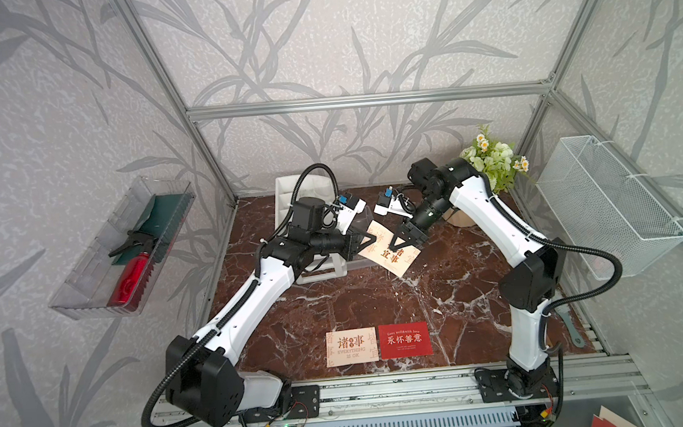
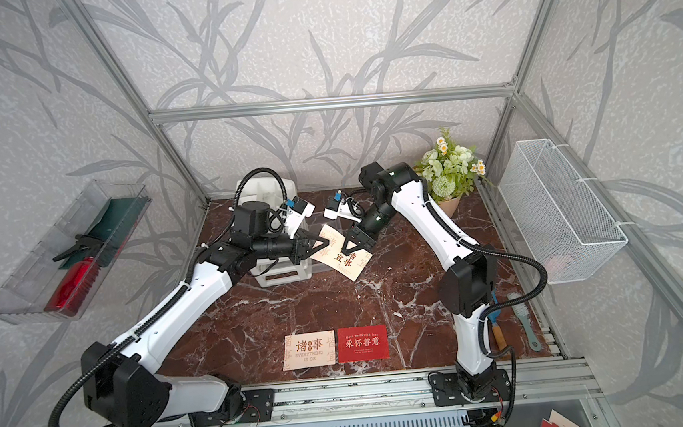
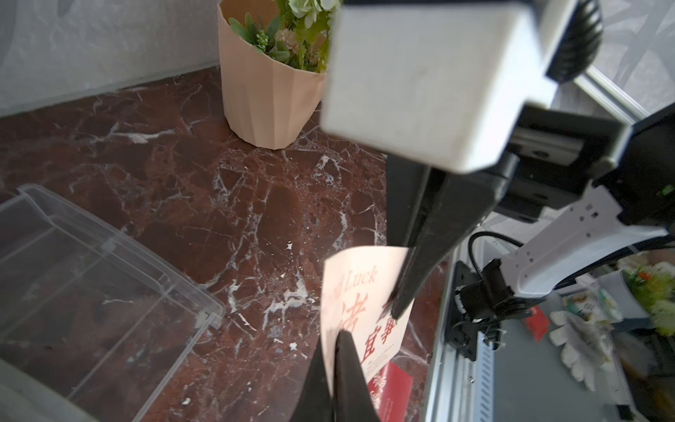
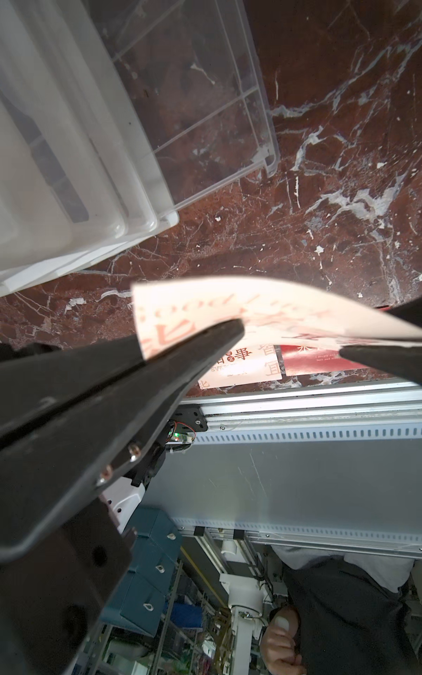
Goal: Take the postcards out of the drawer
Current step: Place the postcard at the center of the board.
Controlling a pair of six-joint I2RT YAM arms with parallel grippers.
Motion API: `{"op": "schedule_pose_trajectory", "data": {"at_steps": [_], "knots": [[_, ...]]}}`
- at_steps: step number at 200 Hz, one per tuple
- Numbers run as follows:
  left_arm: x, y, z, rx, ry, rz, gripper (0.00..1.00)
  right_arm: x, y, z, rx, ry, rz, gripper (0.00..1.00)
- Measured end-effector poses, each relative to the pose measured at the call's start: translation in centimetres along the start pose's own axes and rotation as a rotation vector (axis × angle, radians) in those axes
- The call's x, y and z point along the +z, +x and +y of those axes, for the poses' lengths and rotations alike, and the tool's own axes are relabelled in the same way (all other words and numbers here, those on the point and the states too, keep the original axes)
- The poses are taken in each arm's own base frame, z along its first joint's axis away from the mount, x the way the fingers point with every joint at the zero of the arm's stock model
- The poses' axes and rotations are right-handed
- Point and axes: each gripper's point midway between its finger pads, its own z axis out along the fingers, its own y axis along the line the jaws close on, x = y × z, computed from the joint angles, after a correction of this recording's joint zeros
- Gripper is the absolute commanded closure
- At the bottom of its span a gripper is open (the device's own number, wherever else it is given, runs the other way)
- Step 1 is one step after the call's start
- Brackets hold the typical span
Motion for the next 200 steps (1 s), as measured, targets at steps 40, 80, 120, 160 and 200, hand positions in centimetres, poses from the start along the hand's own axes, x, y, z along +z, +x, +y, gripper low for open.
{"op": "schedule_pose_trajectory", "data": {"at_steps": [40, 80, 120, 160, 200], "knots": [[0.3, 0.5, 0.4, -0.024, -0.013, -0.001, 1.0, 0.7, 0.3, -1.8, 0.045, 0.058, -0.012, 0.67], [1.6, 3.5, 1.5, -0.115, -0.08, 0.002, 1.0, -2.5, 0.3, -5.0, 0.188, 0.215, -0.157, 0.59], [3.3, 7.3, 0.3, -0.212, -0.157, 0.006, 1.0, -10.1, 1.2, -7.4, 0.347, 0.47, -0.395, 0.55], [4.9, 7.0, -4.1, -0.237, -0.178, -0.13, 1.0, -11.5, 1.9, -7.0, 0.423, 0.569, -0.493, 0.54], [8.8, 8.3, -8.8, -0.272, -0.183, -0.201, 1.0, -13.2, 4.0, -7.5, 0.526, 0.641, -0.554, 0.52]]}}
